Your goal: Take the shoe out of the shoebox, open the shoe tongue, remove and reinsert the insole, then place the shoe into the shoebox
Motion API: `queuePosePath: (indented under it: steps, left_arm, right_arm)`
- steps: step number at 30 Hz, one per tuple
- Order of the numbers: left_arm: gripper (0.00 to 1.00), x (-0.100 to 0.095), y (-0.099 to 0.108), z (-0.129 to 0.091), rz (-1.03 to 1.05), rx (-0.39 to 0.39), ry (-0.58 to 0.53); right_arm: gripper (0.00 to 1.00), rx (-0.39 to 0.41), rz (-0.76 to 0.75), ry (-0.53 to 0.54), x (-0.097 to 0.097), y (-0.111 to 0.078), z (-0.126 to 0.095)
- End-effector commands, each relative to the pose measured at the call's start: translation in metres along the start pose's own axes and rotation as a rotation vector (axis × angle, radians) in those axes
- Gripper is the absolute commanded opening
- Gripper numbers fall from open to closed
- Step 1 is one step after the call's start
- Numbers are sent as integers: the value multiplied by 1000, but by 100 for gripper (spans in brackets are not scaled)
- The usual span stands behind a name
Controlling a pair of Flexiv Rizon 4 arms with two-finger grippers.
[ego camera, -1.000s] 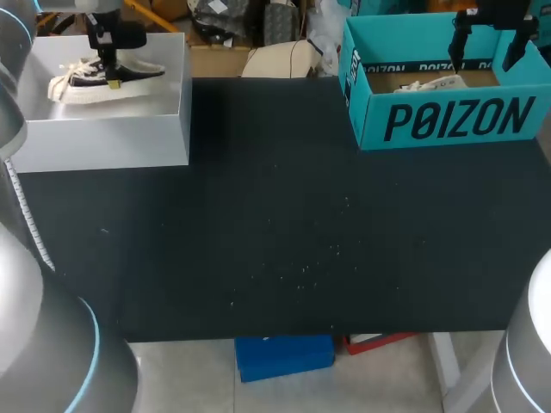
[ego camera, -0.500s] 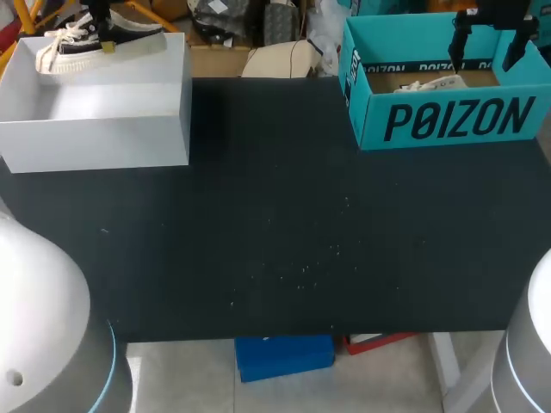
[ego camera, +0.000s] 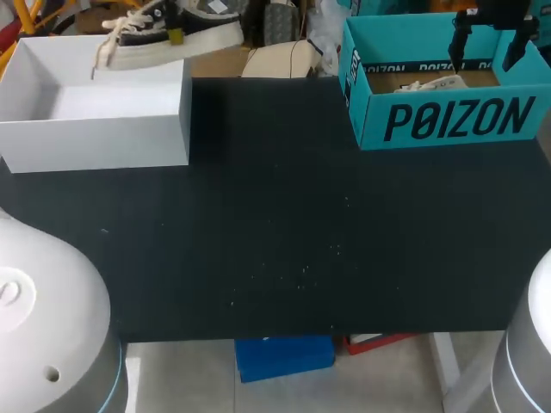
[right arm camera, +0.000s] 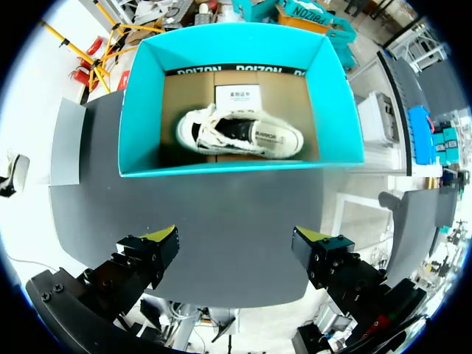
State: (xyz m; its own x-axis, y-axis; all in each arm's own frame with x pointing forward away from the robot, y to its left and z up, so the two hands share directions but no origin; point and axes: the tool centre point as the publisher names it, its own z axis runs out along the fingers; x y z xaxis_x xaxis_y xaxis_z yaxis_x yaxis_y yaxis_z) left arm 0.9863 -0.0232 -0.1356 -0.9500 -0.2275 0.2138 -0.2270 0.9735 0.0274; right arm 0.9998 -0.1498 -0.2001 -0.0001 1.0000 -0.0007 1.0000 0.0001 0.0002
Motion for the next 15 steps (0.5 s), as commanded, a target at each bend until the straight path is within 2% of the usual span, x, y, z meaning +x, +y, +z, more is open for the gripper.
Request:
queuePosePath:
  steps: [1, 6, 15]
  left_arm:
    - [0, 124, -38, 26, 16, -15, -558]
    - [0, 143, -61, 48, 41, 32, -561]
    - [0, 155, -90, 92, 88, 61, -598]
  right_arm:
    - [100, 0, 0, 0, 0, 0, 0]
    - [100, 0, 0, 0, 0, 0, 0]
    - [100, 0, 0, 0, 0, 0, 0]
